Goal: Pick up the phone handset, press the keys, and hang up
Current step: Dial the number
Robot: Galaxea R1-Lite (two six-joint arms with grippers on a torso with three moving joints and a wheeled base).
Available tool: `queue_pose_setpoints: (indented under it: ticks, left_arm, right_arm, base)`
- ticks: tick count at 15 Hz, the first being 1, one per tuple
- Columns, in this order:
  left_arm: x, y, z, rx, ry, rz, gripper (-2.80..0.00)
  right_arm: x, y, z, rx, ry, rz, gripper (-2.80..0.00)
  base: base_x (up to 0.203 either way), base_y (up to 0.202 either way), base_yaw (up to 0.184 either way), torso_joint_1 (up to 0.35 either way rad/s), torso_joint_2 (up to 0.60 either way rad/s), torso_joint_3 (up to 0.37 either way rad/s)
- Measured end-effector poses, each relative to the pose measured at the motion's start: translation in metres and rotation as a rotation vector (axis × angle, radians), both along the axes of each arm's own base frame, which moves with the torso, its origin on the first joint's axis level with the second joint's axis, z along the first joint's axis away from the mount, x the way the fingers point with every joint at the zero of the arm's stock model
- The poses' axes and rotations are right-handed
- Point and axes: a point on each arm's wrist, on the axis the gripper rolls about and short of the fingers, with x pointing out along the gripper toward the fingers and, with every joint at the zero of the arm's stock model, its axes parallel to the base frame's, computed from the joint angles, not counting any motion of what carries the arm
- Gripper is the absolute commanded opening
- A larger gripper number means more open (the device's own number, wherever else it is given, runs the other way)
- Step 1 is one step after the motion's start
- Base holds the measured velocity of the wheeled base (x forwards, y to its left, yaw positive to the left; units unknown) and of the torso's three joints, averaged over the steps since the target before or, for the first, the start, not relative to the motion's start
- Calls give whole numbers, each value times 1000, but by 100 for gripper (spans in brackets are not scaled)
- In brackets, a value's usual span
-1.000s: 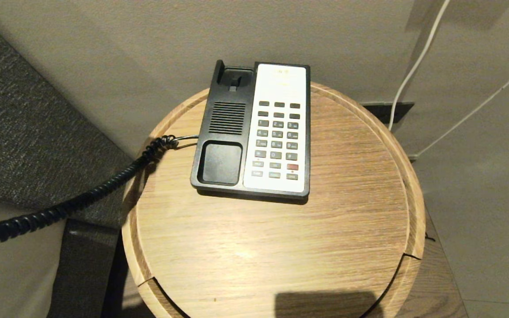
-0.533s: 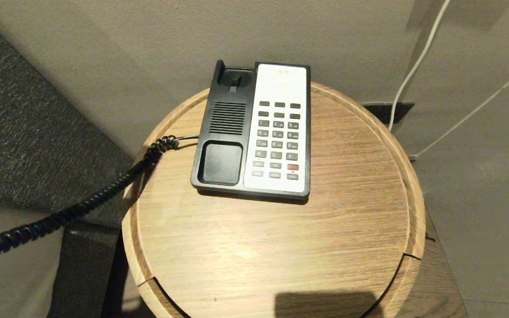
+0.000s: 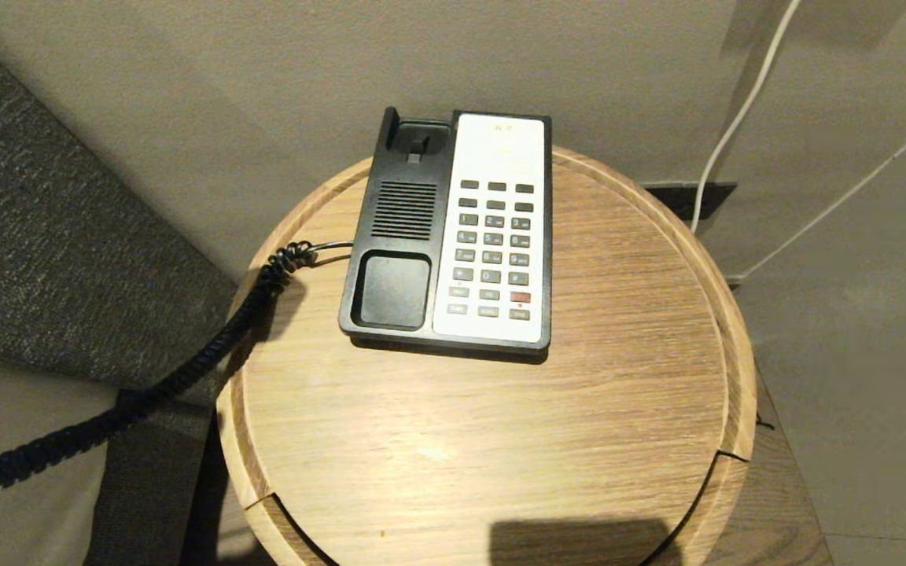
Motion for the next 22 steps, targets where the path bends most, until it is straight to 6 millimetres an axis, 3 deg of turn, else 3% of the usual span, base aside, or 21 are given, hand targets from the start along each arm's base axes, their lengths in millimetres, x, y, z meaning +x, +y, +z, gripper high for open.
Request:
queue_pose_setpoints:
  ticks: [2, 4, 6, 8, 11, 14, 16, 18, 22]
  left_arm:
    - [-1, 2, 3, -41, -15, -17, -280]
    - [-3, 6, 7, -109, -35, -23, -280]
    - [-1, 1, 4, -154, -52, -25, -280]
    - [2, -5, -7, -143, -47, -25, -280]
    - [1, -5, -21, -119, -39, -26, -280]
    - [1, -3, -23, -124, -42, -24, -280]
    - [0, -1, -23, -134, -47, -25, -280]
    - [-1, 2, -23, -141, -50, -26, -280]
    - [-4, 8, -23, -159, -58, -27, -280]
  right_arm:
    - [-11, 1, 43, 58, 50, 63, -280]
    - [10, 3, 90, 76, 177, 135, -280]
    - [60, 5, 130, 62, 312, 199, -280]
    - [123, 7, 154, 63, 437, 257, -280]
    - [214, 23, 170, 67, 593, 334, -280]
    - [272, 67, 189, 61, 627, 415, -280]
    - [293, 107, 194, 58, 627, 443, -280]
    - [301, 142, 187, 38, 652, 454, -280]
    - [307, 180, 174, -11, 663, 438, -280]
  base:
    - [0, 0, 0, 0, 0, 0]
    - [0, 0, 0, 0, 0, 0]
    - [0, 0, 0, 0, 0, 0]
    - [0, 0, 0, 0, 0, 0]
    - [0, 0, 0, 0, 0, 0]
    - [0, 0, 0, 0, 0, 0]
    - [0, 0, 0, 0, 0, 0]
    - [0, 0, 0, 0, 0, 0]
    - [0, 0, 0, 0, 0, 0]
